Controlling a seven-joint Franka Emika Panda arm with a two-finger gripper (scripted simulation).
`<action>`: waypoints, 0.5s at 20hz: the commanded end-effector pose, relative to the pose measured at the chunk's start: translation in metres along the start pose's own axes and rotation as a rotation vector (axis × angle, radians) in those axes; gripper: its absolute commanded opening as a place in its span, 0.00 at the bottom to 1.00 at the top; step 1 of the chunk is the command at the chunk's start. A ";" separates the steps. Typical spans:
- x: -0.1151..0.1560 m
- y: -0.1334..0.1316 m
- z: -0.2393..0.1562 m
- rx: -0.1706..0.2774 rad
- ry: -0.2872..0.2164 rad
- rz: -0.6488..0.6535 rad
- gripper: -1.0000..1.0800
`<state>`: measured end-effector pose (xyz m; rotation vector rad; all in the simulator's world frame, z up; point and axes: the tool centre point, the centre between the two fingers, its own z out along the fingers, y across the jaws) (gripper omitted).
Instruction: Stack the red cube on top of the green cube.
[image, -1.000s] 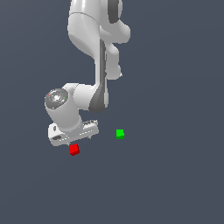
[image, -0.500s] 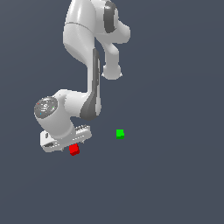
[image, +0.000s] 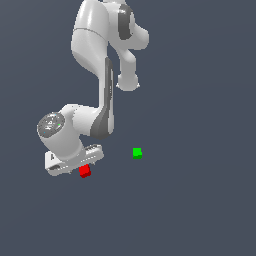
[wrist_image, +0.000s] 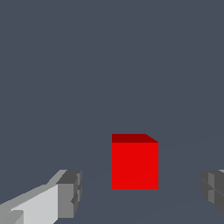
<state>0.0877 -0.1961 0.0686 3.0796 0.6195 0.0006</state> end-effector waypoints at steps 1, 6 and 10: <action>0.000 0.000 0.005 0.000 -0.001 0.000 0.96; -0.001 -0.001 0.029 0.000 0.000 -0.001 0.96; -0.001 -0.001 0.046 0.000 0.000 -0.001 0.96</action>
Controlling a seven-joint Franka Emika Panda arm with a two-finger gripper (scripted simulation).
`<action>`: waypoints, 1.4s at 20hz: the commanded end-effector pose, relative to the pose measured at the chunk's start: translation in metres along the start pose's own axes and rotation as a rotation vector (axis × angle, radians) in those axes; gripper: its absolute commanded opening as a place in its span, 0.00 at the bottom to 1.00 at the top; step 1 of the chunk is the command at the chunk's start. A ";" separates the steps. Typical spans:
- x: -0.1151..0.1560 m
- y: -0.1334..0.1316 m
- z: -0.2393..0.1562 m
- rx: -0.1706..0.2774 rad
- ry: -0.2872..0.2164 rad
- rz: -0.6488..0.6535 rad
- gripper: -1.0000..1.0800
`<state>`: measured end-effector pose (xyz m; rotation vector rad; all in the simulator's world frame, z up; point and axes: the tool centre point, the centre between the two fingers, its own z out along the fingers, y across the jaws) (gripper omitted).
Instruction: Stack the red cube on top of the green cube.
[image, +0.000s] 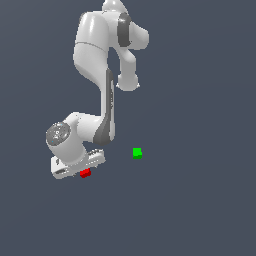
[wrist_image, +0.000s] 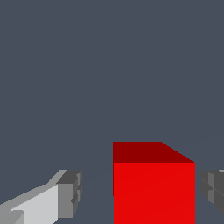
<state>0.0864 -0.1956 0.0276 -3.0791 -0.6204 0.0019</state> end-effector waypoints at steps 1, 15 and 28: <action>0.000 0.000 0.008 -0.001 0.001 0.000 0.96; 0.001 0.001 0.008 -0.001 0.001 0.000 0.00; 0.000 0.000 -0.031 0.000 0.001 0.000 0.00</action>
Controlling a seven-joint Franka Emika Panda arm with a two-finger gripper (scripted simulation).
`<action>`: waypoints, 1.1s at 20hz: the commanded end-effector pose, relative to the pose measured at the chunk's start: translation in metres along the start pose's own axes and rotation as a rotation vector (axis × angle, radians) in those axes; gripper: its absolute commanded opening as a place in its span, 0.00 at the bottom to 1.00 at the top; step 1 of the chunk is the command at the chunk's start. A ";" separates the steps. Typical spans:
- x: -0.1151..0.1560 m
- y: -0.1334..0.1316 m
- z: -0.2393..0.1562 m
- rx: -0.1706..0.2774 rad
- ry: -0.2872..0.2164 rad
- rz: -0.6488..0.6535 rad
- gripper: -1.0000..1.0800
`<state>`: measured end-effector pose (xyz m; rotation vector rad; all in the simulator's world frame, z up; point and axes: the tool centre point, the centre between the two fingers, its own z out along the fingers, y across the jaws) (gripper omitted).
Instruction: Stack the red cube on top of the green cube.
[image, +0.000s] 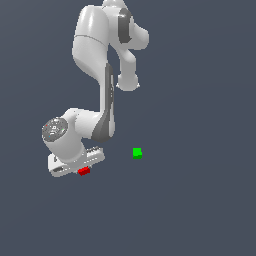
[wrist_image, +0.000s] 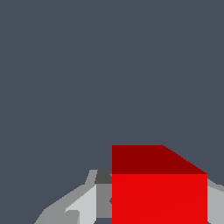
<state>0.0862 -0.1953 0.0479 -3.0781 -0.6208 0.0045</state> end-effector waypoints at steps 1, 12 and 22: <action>0.000 0.000 -0.019 -0.002 0.002 0.000 0.00; 0.001 0.000 -0.072 -0.002 0.002 0.000 0.00; 0.001 -0.005 -0.070 -0.002 0.003 0.000 0.00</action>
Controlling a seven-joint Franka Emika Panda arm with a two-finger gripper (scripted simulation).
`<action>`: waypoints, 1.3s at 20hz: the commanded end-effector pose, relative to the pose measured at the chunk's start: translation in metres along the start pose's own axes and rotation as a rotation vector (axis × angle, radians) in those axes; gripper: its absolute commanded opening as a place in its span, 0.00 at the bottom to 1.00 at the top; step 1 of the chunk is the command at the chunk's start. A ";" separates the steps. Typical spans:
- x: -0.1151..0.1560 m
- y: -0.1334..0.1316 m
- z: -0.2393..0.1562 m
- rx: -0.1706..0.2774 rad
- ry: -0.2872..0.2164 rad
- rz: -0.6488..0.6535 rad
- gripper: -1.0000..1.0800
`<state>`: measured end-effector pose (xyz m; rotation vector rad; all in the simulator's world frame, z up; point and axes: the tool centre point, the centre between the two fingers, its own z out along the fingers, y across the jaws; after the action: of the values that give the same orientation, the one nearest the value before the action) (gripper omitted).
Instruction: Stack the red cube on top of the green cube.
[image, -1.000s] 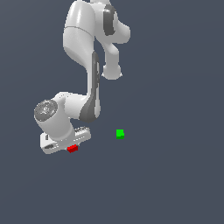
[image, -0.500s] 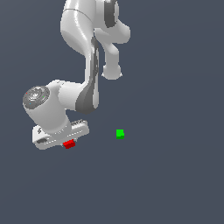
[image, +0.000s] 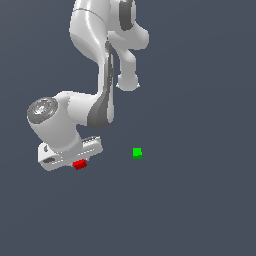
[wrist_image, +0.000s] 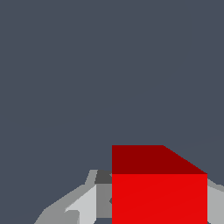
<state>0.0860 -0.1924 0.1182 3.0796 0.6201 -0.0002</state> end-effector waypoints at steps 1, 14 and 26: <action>0.001 -0.005 0.001 0.000 0.001 -0.001 0.00; 0.002 -0.081 0.018 0.000 0.001 -0.001 0.00; 0.007 -0.201 0.046 0.000 0.001 -0.001 0.00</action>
<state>0.0196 -0.0169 0.0753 3.0794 0.6231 -0.0008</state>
